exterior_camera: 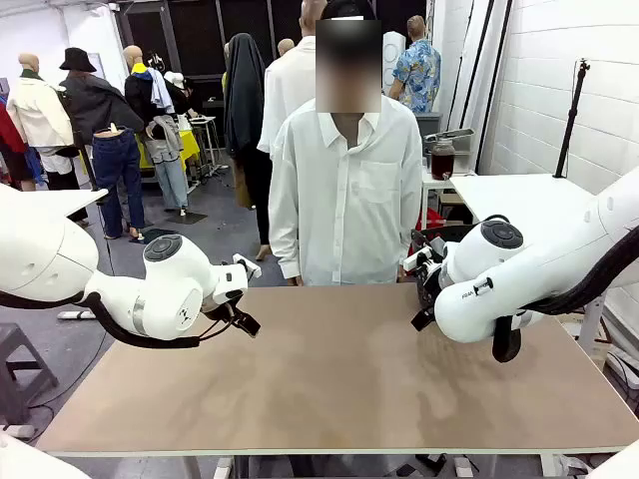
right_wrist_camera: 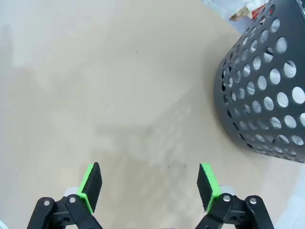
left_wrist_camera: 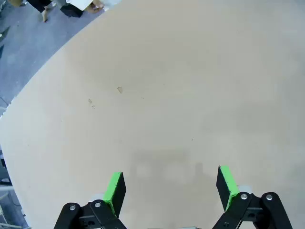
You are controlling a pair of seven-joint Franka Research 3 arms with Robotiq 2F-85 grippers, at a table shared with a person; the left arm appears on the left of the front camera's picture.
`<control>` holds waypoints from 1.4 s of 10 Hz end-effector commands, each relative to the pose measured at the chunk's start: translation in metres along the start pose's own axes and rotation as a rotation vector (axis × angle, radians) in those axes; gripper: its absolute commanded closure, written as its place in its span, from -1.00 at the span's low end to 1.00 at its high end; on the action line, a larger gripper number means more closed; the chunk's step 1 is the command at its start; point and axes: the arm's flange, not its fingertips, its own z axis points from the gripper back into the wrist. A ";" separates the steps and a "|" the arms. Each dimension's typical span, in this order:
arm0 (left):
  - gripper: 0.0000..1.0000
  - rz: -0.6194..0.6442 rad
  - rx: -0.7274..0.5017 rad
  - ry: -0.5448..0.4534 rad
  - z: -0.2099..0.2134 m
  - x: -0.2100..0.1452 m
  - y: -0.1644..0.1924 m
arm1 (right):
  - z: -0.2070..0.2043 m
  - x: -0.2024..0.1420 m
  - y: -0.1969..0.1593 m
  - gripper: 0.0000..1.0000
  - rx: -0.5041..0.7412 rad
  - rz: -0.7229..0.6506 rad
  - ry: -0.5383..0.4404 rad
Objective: Fold the training pants.
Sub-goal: Grab both ends of the Training pants handed by a person.
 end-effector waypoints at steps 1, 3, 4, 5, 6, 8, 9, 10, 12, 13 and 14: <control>-1.00 0.000 0.000 0.000 0.000 0.000 0.000 | 0.000 0.000 0.000 -1.00 0.000 0.000 0.000; -1.00 0.000 0.000 0.000 0.000 0.000 0.000 | 0.000 0.000 0.000 -1.00 0.000 0.000 0.000; -1.00 0.000 0.000 0.000 0.000 0.000 0.000 | 0.000 0.000 0.000 -1.00 0.000 0.000 0.000; -1.00 0.000 0.000 0.000 0.000 0.000 0.000 | 0.000 0.000 0.000 -1.00 0.000 0.000 0.000; -1.00 0.000 0.000 0.000 0.000 0.000 0.000 | 0.000 0.000 0.000 -1.00 0.000 0.000 0.000; -1.00 0.000 0.000 0.000 0.000 0.000 0.000 | 0.000 0.000 0.000 -1.00 0.000 0.000 0.000; -1.00 0.000 0.000 0.000 0.000 0.000 0.000 | 0.000 0.000 0.000 -1.00 0.000 0.000 0.000; -1.00 0.000 0.000 0.000 0.000 0.000 0.000 | 0.000 0.000 0.000 -1.00 0.000 0.000 0.000; -1.00 0.000 0.000 0.000 0.000 0.000 0.000 | 0.000 0.000 0.000 -1.00 0.000 0.000 0.000; -1.00 0.000 0.000 0.000 0.000 0.000 0.000 | 0.000 0.000 0.000 -1.00 0.000 0.000 0.000; -1.00 0.000 0.000 0.000 0.000 0.000 0.000 | 0.000 0.000 0.000 -1.00 0.000 0.000 0.000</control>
